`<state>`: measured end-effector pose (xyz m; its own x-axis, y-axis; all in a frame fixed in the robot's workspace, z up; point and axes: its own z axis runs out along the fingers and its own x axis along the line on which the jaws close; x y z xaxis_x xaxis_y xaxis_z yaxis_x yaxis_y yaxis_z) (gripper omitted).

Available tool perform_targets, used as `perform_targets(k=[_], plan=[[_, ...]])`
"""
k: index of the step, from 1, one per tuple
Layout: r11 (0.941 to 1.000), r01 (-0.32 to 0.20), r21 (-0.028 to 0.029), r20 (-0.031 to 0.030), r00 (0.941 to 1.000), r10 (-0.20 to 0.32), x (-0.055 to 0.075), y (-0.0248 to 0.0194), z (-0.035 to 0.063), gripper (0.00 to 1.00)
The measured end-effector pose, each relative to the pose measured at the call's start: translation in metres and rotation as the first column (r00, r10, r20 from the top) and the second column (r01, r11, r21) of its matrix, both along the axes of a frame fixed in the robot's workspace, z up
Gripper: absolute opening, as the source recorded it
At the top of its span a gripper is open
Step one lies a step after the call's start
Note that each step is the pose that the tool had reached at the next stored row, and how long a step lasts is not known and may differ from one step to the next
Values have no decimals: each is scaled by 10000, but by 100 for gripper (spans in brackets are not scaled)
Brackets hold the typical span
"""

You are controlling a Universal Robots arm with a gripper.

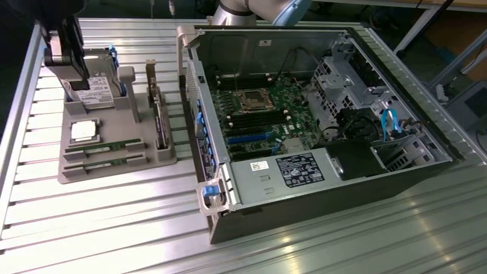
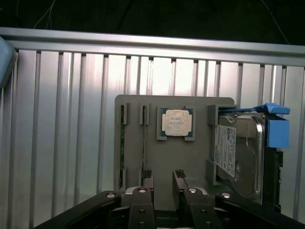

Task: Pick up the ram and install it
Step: 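Pick up the ram and move it above insertion slot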

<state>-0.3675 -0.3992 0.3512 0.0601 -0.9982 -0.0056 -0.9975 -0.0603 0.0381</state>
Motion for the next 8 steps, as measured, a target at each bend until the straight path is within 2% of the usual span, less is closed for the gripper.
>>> perform_targets(k=[3,8], plan=[[10000,-4,0,0,10000,4,0,-2,-103,30],[10000,-12,0,2,10000,12,0,-3,-221,30]])
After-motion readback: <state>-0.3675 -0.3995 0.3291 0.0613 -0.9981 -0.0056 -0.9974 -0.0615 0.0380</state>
